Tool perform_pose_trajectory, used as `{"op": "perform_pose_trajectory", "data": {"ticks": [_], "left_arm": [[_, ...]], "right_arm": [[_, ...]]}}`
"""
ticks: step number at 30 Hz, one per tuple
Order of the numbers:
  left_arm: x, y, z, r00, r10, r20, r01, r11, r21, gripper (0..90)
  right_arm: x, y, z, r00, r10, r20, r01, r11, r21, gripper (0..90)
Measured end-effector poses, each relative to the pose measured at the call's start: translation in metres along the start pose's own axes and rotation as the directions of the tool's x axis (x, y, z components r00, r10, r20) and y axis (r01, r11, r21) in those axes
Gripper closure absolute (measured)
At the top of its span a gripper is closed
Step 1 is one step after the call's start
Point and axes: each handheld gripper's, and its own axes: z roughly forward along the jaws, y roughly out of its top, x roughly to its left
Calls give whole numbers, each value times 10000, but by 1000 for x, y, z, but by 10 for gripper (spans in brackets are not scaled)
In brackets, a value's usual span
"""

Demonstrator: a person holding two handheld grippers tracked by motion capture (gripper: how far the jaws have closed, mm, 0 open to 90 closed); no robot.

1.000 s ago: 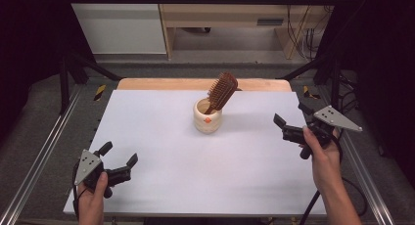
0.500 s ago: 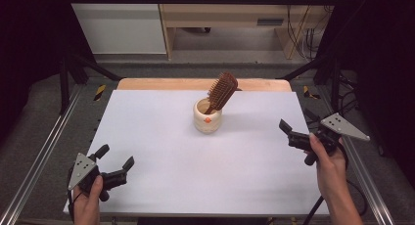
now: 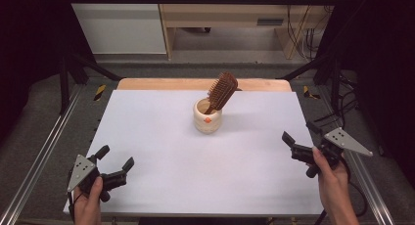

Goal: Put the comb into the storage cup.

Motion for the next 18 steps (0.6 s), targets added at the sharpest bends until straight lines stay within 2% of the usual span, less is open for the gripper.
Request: {"op": "perform_pose_trajectory", "data": {"ticks": [18], "left_arm": [[1, 1, 0, 9999, -125, 103, 127, 9997, -188, 18]], "right_arm": [[7, -42, -8, 9997, 235, -36, -234, 9989, 407, 28]]}}
